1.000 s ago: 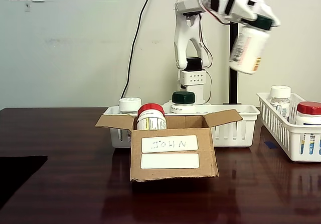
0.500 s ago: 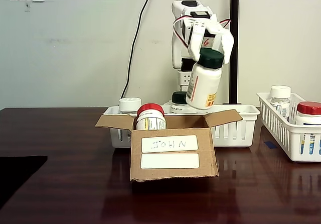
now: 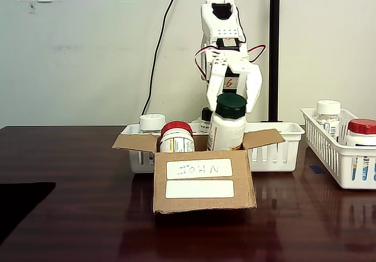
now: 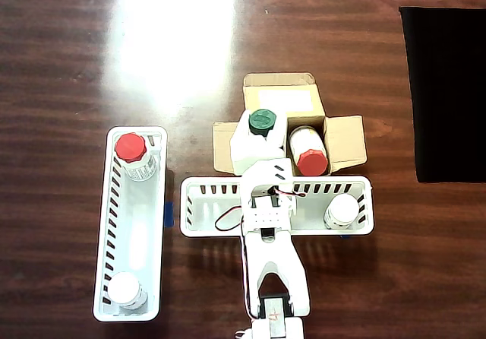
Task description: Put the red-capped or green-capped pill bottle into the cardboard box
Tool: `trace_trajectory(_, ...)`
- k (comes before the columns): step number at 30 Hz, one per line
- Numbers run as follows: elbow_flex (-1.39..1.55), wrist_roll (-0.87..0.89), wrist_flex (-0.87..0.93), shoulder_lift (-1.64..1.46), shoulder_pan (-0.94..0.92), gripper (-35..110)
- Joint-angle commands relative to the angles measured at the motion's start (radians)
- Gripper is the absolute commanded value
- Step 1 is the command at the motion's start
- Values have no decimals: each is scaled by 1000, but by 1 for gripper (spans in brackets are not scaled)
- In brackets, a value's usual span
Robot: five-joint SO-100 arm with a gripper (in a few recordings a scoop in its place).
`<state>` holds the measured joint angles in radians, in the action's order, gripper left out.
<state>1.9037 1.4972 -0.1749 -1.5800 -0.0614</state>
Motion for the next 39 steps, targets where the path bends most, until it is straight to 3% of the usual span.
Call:
trace_trajectory(1,-69,35,-61,-41,-17,9)
trace_trajectory(10,-23,41,-44,-98,-8,77)
trace_trajectory(14,-51,-6,169,-258,25,84)
trace_trajectory(17,-117,-32,430,-408,54,78)
trace_trajectory(19,-158,-49,583,-491,74,66)
trace_trajectory(25,-179,-58,900,-704,112,6)
trace_trajectory(27,-153,-48,976,-762,120,-7)
trace_trajectory(32,46,-11,1020,-965,130,5)
trace_trajectory(39,298,9,1055,-1233,192,0)
